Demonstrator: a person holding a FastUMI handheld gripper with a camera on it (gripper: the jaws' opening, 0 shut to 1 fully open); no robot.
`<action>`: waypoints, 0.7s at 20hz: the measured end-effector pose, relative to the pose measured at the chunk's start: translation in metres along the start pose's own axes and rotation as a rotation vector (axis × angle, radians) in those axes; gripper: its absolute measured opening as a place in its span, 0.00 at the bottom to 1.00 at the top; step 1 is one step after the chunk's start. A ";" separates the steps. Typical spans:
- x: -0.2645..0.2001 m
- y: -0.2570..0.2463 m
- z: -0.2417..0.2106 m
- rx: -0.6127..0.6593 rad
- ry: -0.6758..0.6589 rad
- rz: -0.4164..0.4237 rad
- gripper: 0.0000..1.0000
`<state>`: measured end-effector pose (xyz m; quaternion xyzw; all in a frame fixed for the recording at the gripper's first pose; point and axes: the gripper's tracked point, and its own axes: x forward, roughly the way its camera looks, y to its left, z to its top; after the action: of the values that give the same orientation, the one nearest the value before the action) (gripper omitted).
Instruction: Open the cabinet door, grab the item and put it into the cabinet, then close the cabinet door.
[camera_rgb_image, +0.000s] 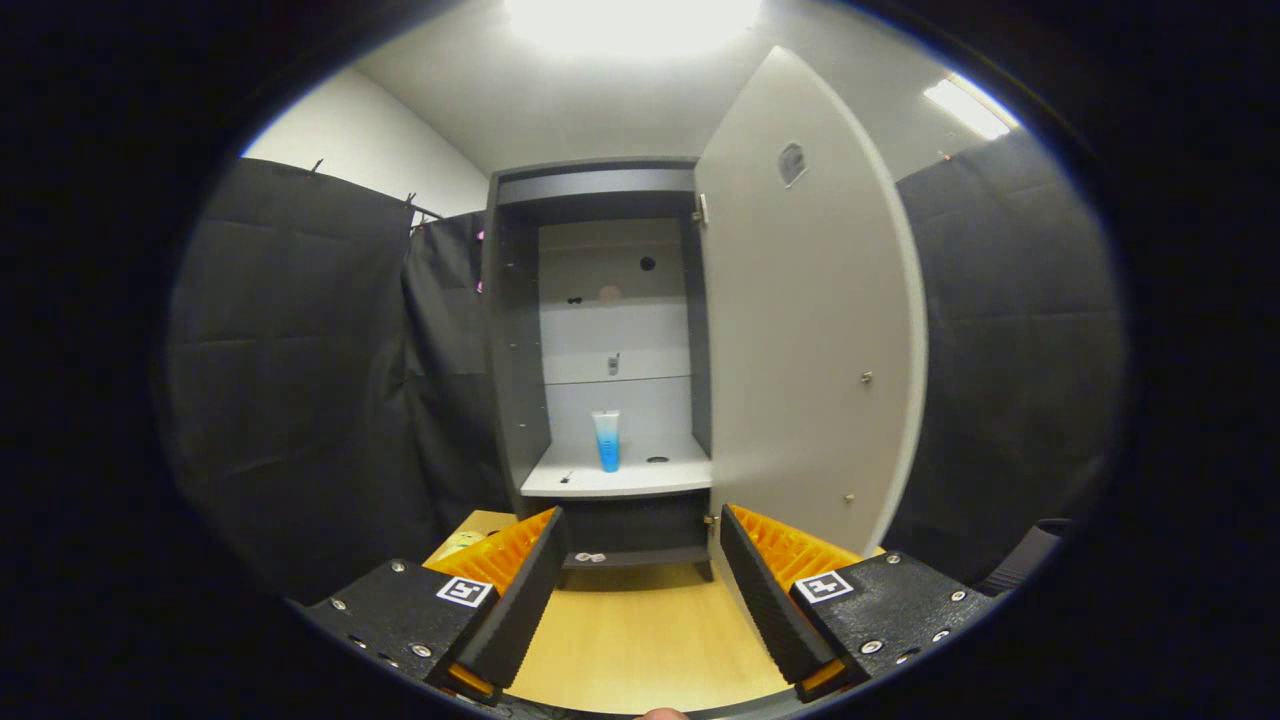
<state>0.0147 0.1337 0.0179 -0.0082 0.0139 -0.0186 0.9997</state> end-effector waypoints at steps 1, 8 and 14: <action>-0.006 -0.022 0.002 -0.014 -0.002 -0.034 0.94; -0.019 -0.146 0.017 -0.107 -0.019 -0.193 0.94; 0.021 -0.215 0.010 -0.051 0.003 -0.161 0.94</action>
<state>0.0283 -0.0817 0.0313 -0.0346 0.0150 -0.0983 0.9944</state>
